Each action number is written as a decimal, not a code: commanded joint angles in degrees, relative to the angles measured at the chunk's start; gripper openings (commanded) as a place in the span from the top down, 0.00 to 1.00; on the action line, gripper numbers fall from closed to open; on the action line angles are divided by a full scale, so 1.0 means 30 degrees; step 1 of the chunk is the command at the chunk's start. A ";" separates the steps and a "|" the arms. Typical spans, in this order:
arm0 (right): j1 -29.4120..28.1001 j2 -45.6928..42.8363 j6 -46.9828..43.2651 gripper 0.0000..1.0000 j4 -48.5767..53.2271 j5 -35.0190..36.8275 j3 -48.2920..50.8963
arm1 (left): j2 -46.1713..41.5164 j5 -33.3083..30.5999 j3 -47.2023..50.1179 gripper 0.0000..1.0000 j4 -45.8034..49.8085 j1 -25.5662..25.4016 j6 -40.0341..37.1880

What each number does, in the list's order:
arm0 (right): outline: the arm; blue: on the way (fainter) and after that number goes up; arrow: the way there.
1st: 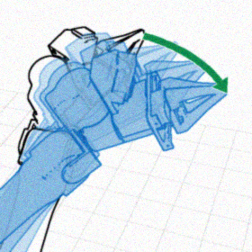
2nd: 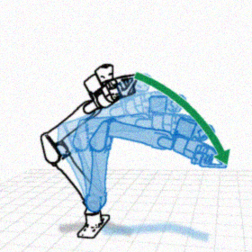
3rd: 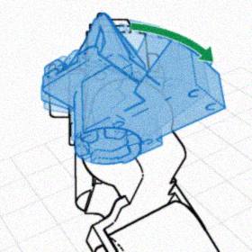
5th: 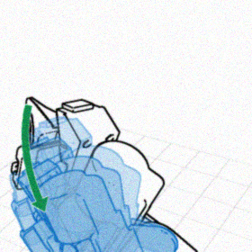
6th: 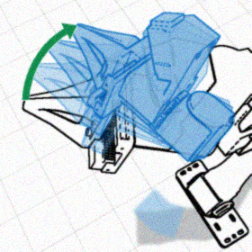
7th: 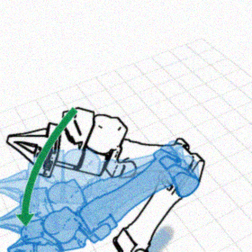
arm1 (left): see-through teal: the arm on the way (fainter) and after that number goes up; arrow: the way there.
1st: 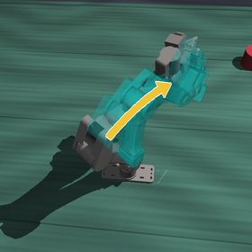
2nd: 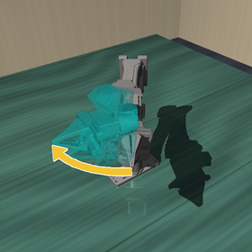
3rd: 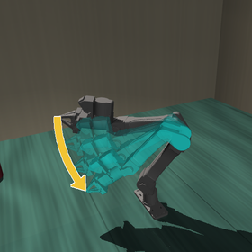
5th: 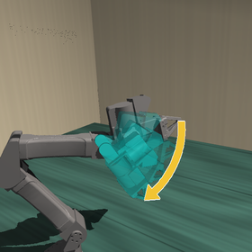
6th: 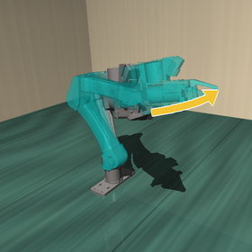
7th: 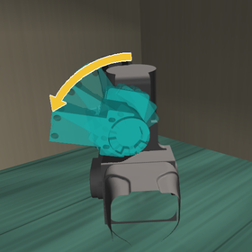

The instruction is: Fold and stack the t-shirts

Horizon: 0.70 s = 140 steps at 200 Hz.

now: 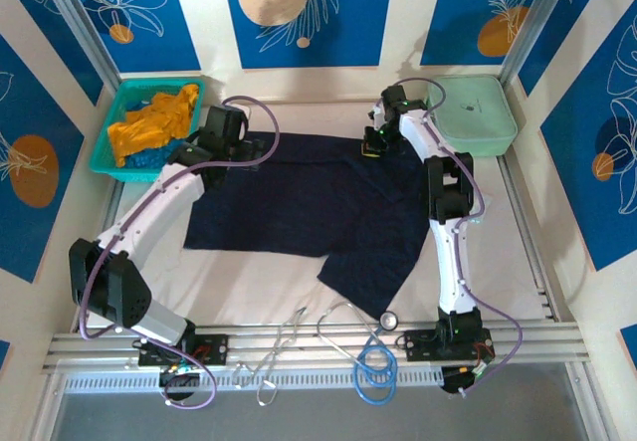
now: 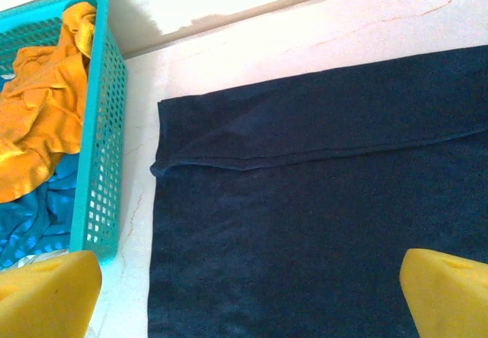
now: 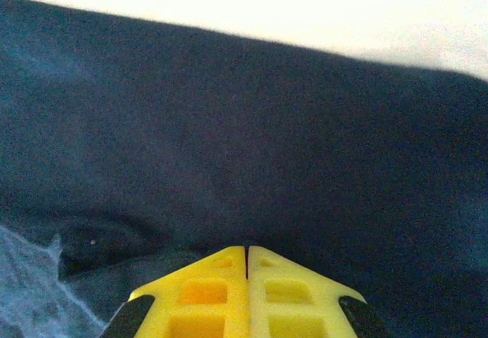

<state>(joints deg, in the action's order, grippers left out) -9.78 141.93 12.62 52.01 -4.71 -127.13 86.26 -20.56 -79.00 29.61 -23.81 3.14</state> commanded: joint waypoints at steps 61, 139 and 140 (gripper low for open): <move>-0.1753 -0.5693 0.3595 1.00 -0.1730 0.1472 0.6106 | -0.1470 0.0056 0.0946 0.00 -0.0124 -0.0236 -0.0070; -0.3866 -0.7451 0.6685 1.00 -0.2694 0.3284 0.9198 | -0.1566 0.0257 0.1803 0.00 -0.0654 -0.0238 -0.0415; -0.3892 -0.7444 0.6717 1.00 -0.2705 0.3291 0.9220 | -0.1565 0.0259 0.1837 0.00 -0.0662 -0.0237 -0.0423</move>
<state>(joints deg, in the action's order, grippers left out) -19.46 123.37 28.21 44.31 2.15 -100.38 82.96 -20.56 -74.43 29.19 -23.81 2.66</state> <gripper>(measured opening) 0.043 0.997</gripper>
